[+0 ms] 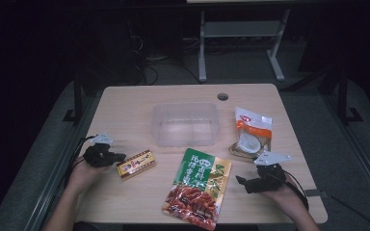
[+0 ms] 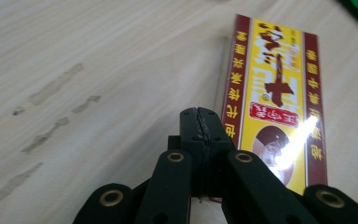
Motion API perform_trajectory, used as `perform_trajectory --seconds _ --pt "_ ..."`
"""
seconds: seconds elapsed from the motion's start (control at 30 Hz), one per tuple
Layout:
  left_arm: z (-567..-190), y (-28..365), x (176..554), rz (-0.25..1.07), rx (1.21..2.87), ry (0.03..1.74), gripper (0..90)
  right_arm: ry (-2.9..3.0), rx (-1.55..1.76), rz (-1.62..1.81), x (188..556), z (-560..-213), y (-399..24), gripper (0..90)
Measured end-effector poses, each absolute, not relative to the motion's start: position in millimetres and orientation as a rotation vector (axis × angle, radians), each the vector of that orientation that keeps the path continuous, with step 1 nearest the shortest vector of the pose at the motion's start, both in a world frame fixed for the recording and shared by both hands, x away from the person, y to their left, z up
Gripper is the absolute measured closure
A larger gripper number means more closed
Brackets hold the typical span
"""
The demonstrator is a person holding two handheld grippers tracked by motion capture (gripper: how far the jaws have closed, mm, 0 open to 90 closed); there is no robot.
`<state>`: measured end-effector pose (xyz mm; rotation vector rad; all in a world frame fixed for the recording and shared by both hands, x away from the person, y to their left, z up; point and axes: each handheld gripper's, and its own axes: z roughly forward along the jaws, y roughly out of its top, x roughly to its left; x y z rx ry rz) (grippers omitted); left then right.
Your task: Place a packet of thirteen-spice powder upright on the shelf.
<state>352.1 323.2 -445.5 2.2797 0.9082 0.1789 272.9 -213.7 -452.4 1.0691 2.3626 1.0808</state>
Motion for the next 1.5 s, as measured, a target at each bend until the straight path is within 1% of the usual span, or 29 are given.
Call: perform_trajectory --seconds 0.2,0.33,0.37,0.4,0.47,0.5,0.53,0.57,0.6,0.63,0.7,0.73,0.77,0.87,0.97,1.07,1.5 --pt "-440.8 311.8 343.2 0.116 2.303 0.872 89.5 2.363 1.07 1.082 273.8 -453.0 -213.4 7.2" --pt "-439.0 308.7 342.3 0.125 2.316 0.861 88.4 2.363 1.07 1.083 273.9 -453.0 -213.4 7.2" --pt "-437.7 307.7 341.7 0.122 2.28 0.878 82.1 2.366 1.067 1.083 274.0 -453.1 -213.4 7.2" --pt "-435.8 307.5 341.3 0.114 2.275 0.88 78.6 2.366 1.068 1.083 274.0 -453.2 -213.4 7.2" --pt "-430.1 303.9 338.8 0.134 2.256 0.894 65.5 2.367 1.068 1.081 274.2 -453.2 -213.5 7.2" --pt "-426.6 300.7 337.3 0.133 2.258 0.898 65.5 2.367 1.068 1.081 274.2 -453.2 -213.5 7.2" --pt "-424.2 295.8 335.0 0.156 2.254 0.901 59.5 2.367 1.069 1.081 274.2 -453.2 -213.5 7.2" --pt "-422.8 291.7 333.3 0.174 2.255 0.9 49.4 2.365 1.072 1.082 274.3 -453.2 -213.3 7.2" --pt "-422.2 289.5 332.6 0.178 2.256 0.899 43.8 2.364 1.071 1.083 274.5 -453.2 -213.4 7.2" --pt "-421.1 284.2 330.8 0.185 2.262 0.894 40.4 2.364 1.072 1.083 274.5 -453.1 -213.4 7.2" --pt "-421.4 272.6 327.4 0.198 2.281 0.892 29.2 2.365 1.068 1.083 274.3 -453.0 -213.4 7.1" --pt "-421.4 272.6 327.4 0.198 2.281 0.892 26.9 2.365 1.068 1.083 274.3 -453.0 -213.4 7.1" --pt "-422.2 269.6 326.8 0.21 2.292 0.888 26.9 2.365 1.066 1.083 274.3 -453.1 -213.4 7.2" --pt "-428.4 261.1 326.5 0.23 2.307 0.909 22.9 2.365 1.067 1.082 274.3 -453.1 -213.4 7.1" --pt "-433.3 257.7 327.1 0.24 2.338 0.913 22.9 2.366 1.07 1.082 274.3 -453.3 -213.0 7.2" --pt "-440.4 250.9 326.5 0.219 2.376 0.909 22.5 2.368 1.072 1.082 274.2 -453.3 -212.7 7.2" --pt "-449.7 243.3 325.7 0.237 2.444 0.901 23.7 2.365 1.073 1.077 274.4 -453.5 -212.5 7.2"
